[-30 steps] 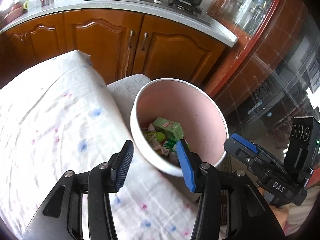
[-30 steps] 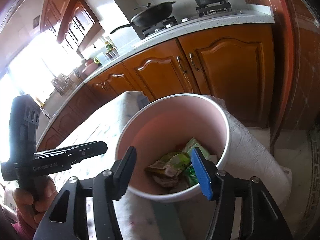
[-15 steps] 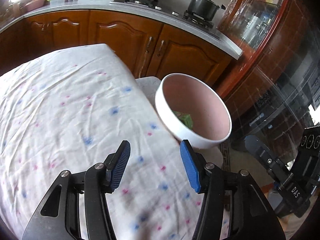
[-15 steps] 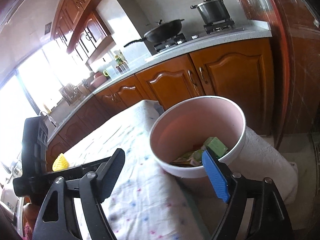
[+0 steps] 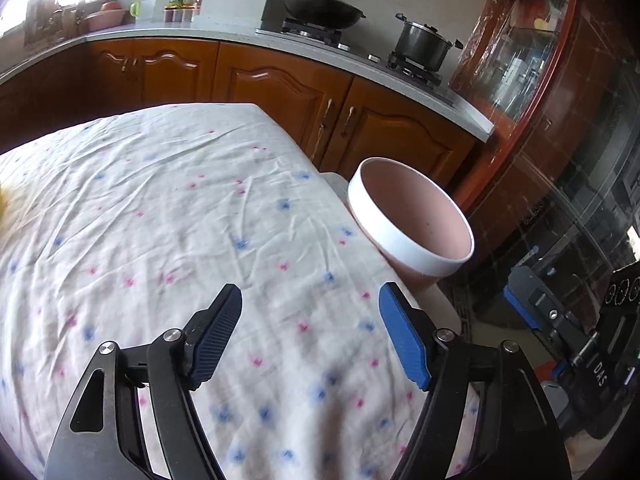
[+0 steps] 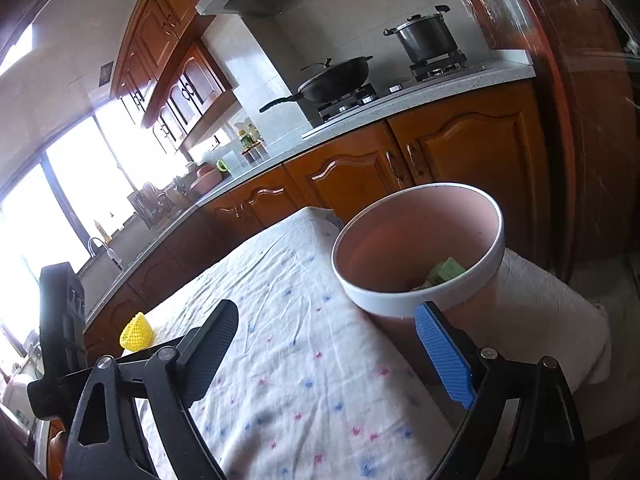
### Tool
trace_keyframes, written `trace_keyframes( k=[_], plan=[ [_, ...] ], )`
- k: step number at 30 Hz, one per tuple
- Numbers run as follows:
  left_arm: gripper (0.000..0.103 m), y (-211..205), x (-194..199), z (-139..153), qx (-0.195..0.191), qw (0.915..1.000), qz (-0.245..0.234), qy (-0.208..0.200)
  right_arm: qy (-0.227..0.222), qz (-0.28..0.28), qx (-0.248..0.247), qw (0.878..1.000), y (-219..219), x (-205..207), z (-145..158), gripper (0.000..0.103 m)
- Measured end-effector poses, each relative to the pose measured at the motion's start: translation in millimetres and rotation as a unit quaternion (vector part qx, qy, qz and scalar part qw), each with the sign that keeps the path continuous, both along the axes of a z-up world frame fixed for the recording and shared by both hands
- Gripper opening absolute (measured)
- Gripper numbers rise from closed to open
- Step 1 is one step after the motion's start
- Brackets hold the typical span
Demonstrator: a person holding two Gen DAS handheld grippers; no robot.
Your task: Collect trash
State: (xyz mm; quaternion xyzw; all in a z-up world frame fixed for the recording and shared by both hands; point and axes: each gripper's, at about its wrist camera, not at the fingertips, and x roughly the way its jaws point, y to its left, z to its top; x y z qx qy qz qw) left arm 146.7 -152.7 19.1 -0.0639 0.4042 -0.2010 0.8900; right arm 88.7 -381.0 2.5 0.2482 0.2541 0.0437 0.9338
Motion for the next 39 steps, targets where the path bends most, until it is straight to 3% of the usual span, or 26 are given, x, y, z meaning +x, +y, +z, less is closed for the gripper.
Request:
trace_keyframes(
  k=[5,12,16,23,29,39],
  plan=[
    [0.08,15,-20,0,-0.002,0.9995,0.017,-0.028,-0.022,-0.02,-0.029,0.999,11,-17,1,0.102],
    [0.096,40,-51,6,-0.014,0.9953,0.046,-0.084,-0.041,-0.027,-0.081,0.995,29,-37,1,0.102],
    [0.1,49,-70,14,-0.012,0.9901,0.061,-0.126,-0.093,-0.029,-0.102,0.99,36,-57,12,0.102],
    [0.103,59,-104,25,0.008,0.9768,0.088,-0.195,-0.192,-0.034,-0.16,0.968,56,-89,43,0.103],
    [0.103,62,-121,9,0.051,0.9704,0.11,-0.209,-0.161,-0.019,-0.166,0.973,65,-86,19,0.103],
    [0.103,65,-123,-14,0.074,0.9749,0.124,-0.17,-0.123,-0.009,-0.161,0.979,69,-84,-5,0.103]
  ],
)
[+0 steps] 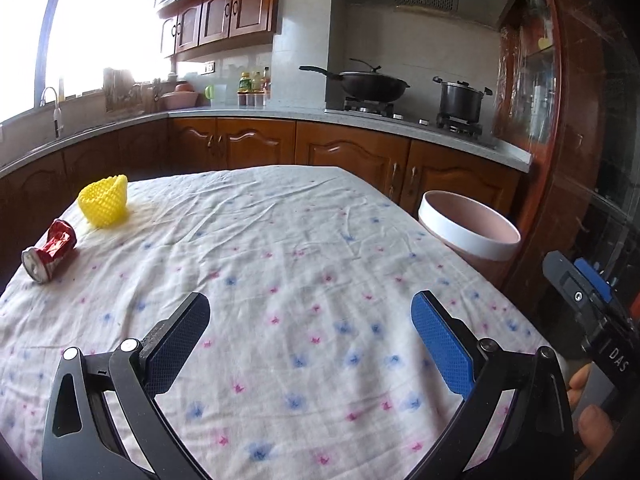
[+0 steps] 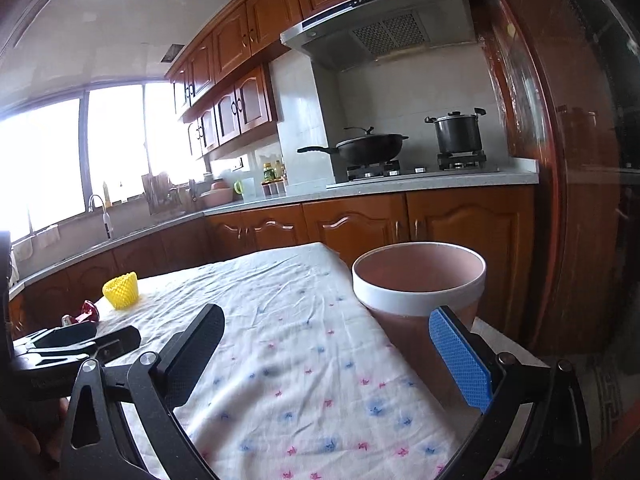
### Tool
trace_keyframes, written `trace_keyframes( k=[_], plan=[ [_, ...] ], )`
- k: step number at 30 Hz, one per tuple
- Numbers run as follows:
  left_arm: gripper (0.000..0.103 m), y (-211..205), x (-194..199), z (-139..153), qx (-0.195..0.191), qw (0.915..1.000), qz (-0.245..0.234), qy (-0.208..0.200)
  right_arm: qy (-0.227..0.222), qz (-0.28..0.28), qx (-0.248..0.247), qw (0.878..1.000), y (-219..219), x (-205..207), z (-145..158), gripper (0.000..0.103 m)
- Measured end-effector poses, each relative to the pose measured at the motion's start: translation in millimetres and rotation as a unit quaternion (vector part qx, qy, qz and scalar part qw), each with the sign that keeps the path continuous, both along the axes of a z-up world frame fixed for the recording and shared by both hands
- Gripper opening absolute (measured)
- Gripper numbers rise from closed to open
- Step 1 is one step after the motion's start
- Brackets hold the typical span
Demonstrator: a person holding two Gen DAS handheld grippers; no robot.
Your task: Collect trash
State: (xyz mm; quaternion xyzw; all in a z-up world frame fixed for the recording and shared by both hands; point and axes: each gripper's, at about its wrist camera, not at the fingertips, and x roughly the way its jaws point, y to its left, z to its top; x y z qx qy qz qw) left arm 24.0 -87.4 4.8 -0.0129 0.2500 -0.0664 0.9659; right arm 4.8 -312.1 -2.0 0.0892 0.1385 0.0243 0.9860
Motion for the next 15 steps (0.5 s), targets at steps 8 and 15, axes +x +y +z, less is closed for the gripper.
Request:
trace_keyframes(
  k=[8,15],
  plan=[
    [0.103,-2.8,-3.8,0.4,0.019,0.9998,0.005,-0.003,0.019,0.0,0.011,1.0,1.0,3.3,-6.1,0.103],
    [0.103,-4.3,-1.7,1.6,0.034,0.9993,0.013,0.003,0.03,-0.003,0.004,1.0,5.1,6.0,-0.6,0.103]
  ],
)
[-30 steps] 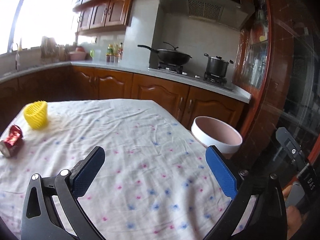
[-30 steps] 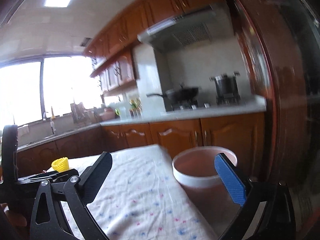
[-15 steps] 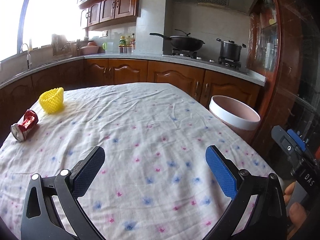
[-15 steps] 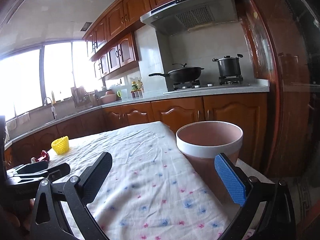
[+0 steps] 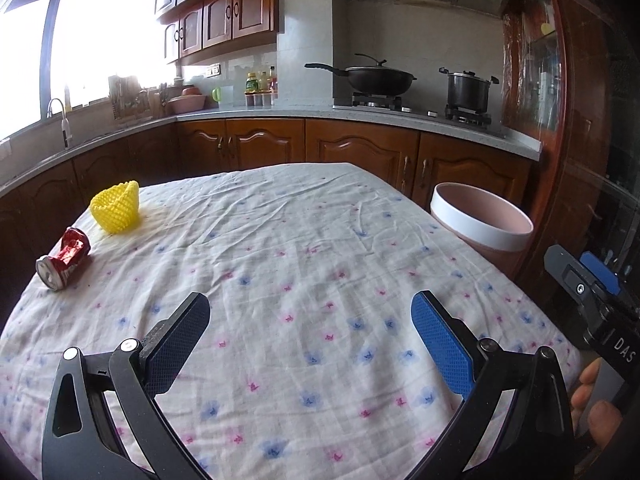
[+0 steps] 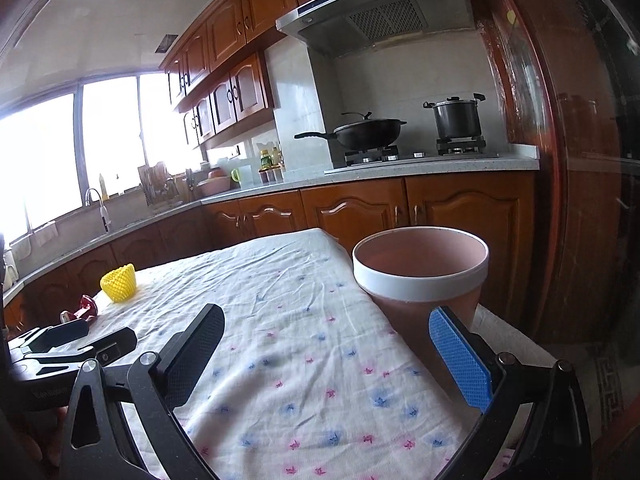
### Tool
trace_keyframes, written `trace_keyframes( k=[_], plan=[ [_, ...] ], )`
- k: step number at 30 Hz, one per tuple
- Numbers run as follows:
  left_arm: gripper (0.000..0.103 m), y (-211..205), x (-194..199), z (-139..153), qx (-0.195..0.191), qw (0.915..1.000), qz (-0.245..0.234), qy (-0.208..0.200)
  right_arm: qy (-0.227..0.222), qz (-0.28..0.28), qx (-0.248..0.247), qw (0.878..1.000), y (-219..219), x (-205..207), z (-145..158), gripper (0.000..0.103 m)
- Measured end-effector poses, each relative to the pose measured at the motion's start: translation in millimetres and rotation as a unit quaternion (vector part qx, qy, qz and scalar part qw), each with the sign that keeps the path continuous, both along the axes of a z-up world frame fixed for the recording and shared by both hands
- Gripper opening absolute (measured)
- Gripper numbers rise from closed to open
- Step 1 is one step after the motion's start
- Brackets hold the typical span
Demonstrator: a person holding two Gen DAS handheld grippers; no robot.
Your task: Collect trash
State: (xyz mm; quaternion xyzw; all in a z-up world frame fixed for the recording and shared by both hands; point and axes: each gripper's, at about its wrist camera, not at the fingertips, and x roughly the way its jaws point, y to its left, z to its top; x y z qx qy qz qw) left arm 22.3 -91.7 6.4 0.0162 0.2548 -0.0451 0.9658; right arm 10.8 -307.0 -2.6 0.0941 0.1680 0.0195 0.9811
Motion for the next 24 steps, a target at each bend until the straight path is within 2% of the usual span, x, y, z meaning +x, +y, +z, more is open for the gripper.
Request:
trace_keyframes(
  k=[24],
  plan=[
    [0.103,-1.3,-0.1,1.5,0.016,0.9998,0.01,-0.001,0.01,0.006,-0.008,1.0,7.5,4.0,-2.5,0.103]
  ],
)
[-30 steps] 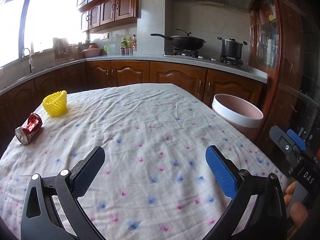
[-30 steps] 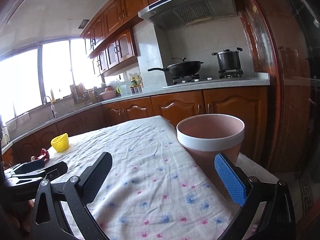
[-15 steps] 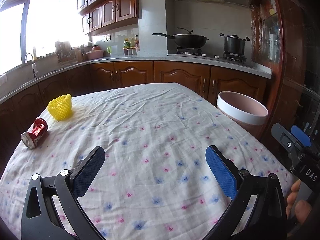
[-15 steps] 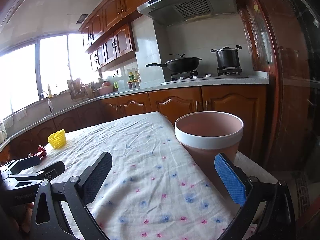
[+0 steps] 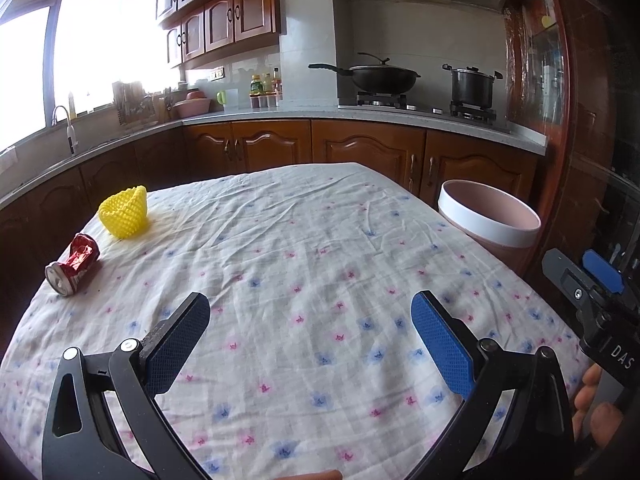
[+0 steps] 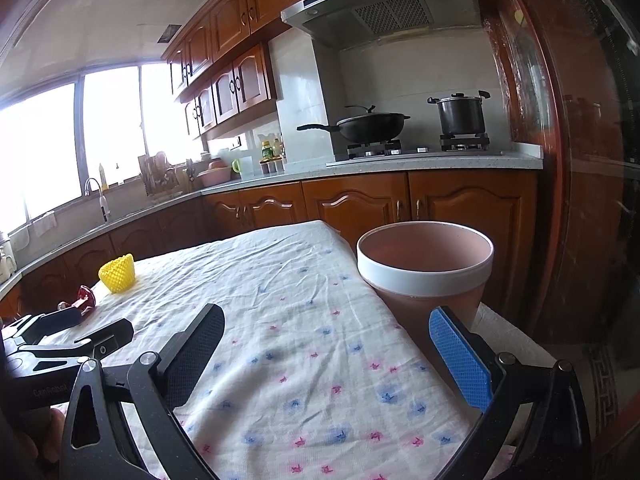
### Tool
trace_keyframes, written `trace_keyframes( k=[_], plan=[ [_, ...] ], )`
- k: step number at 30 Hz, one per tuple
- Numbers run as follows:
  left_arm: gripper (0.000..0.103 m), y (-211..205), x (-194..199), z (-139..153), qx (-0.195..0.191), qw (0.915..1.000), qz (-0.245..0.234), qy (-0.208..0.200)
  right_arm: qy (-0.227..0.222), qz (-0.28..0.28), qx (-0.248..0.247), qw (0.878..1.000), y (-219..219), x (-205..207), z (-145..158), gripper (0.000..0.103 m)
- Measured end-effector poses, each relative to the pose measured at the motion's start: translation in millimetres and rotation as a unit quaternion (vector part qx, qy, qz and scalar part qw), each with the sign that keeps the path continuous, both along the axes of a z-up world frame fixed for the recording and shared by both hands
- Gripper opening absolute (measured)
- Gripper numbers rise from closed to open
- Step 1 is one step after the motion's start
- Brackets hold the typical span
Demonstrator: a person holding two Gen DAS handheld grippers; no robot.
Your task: Collect trash
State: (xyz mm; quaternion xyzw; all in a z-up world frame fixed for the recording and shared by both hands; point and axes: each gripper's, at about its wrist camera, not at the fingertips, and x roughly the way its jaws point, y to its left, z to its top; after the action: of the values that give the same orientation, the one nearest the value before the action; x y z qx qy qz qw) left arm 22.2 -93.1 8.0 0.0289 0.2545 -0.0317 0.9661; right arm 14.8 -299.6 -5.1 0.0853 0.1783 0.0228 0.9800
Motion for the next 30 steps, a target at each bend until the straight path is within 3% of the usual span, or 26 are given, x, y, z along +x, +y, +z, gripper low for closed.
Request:
trace_keyframes(
  k=[30],
  plan=[
    [0.103,0.0,-2.5,2.2,-0.004,1.0,-0.003,-0.003,-0.007,0.002,0.004,1.0,0.5,-5.1,5.6,0.103]
  ],
)
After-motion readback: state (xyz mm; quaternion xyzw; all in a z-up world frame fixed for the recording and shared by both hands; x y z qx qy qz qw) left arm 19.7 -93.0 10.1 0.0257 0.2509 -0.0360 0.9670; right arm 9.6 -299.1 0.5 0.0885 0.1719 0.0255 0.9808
